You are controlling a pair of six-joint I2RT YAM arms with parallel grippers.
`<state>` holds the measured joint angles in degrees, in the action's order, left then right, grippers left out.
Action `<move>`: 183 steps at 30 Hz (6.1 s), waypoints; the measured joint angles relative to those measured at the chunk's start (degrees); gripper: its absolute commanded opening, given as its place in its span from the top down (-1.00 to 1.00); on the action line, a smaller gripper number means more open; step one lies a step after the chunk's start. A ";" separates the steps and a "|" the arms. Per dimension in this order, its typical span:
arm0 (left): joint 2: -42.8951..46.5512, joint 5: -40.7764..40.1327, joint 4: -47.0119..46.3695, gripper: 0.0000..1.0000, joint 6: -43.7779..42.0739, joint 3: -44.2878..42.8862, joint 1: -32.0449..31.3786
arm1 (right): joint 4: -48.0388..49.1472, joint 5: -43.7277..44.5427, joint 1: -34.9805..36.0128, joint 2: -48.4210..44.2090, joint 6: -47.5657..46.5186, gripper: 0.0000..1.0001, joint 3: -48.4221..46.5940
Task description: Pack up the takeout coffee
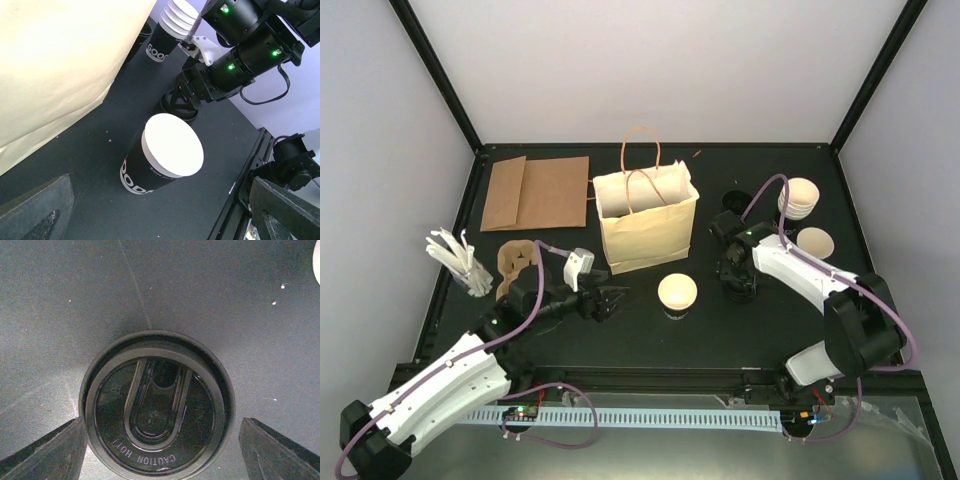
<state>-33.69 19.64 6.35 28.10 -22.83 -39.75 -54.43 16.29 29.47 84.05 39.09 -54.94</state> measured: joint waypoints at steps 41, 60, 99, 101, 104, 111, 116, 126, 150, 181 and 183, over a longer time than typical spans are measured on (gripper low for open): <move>0.09 0.04 -0.04 -0.98 0.15 0.55 0.00 | -2.64 -0.66 0.09 -7.37 -4.39 -0.52 -2.78; -3.93 1.90 -1.22 -0.97 5.84 0.61 0.00 | -0.83 -7.28 11.80 -23.74 -8.63 -0.48 -1.03; -19.61 6.84 -13.20 -0.88 14.84 0.46 -0.02 | 18.12 -7.48 28.35 -23.98 -9.42 -0.42 8.76; -20.22 7.19 -13.73 -0.87 15.02 0.46 -0.02 | 18.62 -7.17 28.57 -23.54 -9.75 -0.42 8.76; -21.14 7.67 -14.16 -0.86 15.21 0.44 -0.09 | 19.10 -6.60 28.87 -22.67 -10.21 -0.42 8.76; -22.97 8.63 -15.58 -0.83 15.61 -0.11 -0.09 | 19.39 -5.68 29.57 -20.79 -10.51 -0.42 8.76; -23.98 9.16 -16.87 -0.78 15.65 -0.61 -0.09 | 19.78 -4.96 29.88 -20.44 -10.54 -0.42 8.76; -27.30 10.08 -17.62 -0.57 16.74 -1.36 -0.11 | 22.14 -2.71 31.17 -17.97 -11.26 -0.42 8.70; -31.47 10.62 -21.42 -0.34 18.60 -1.36 -0.11 | 25.00 0.42 34.64 -13.86 -13.55 -0.43 8.17; -34.18 8.87 -20.33 0.05 17.97 -1.36 -0.09 | 26.84 -0.57 34.71 -11.61 -13.49 -0.40 7.61; -34.18 8.85 -20.37 0.08 17.99 -1.33 -0.09 | 26.84 -0.57 34.69 -11.56 -13.49 -0.40 7.61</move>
<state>-67.88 28.49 -14.02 46.09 -24.16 -39.83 -27.59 15.73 64.16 72.49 25.61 -47.33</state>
